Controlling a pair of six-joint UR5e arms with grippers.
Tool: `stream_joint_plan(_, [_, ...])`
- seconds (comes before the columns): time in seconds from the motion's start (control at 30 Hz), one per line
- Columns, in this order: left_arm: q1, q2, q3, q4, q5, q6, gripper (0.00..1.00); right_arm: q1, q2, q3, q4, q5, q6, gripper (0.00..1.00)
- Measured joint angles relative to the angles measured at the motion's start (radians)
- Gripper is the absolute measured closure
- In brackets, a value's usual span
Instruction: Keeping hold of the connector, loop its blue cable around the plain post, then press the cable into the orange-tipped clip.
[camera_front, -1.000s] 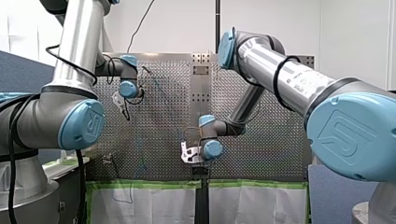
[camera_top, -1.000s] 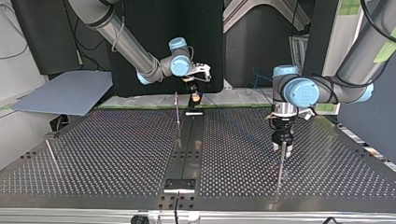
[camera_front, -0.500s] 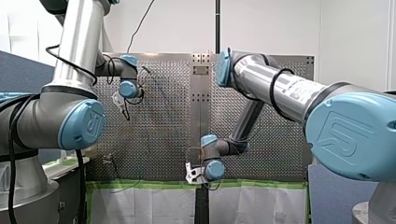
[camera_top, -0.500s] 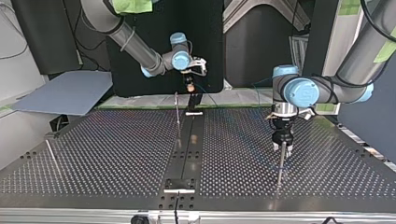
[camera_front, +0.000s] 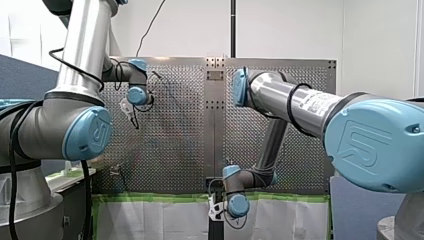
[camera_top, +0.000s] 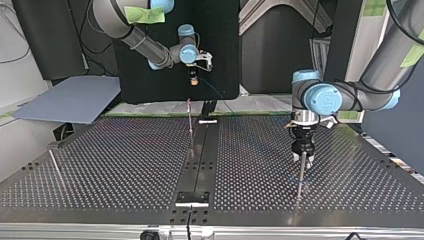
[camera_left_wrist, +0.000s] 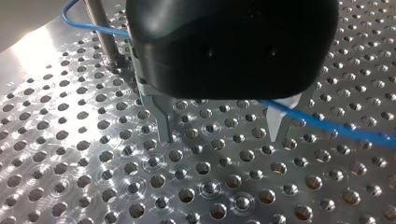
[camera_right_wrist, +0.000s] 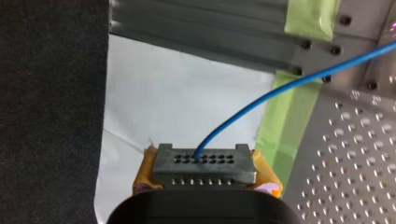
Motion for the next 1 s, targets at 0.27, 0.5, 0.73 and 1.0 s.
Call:
stream_joint_plan(0.27, [0.001,0.0,0.0,-0.001,0.0,0.0,0.0,-0.024,-0.071,0.078,-0.078,0.021,0.036,1.0])
stream_joint_plan(0.5, [0.0,0.0,0.0,-0.008,-0.001,0.0,0.0,-0.028,-0.13,0.137,-0.137,0.056,0.043,1.0])
stream_joint_plan(0.73, [0.0,0.0,0.0,-0.012,-0.007,0.001,0.0,-0.041,-0.205,0.212,-0.212,0.096,0.083,1.0])
stream_joint_plan(1.0, [-0.001,0.0,0.0,-0.024,-0.01,0.001,0.0,-0.05,-0.285,0.292,-0.292,0.11,0.076,1.0])
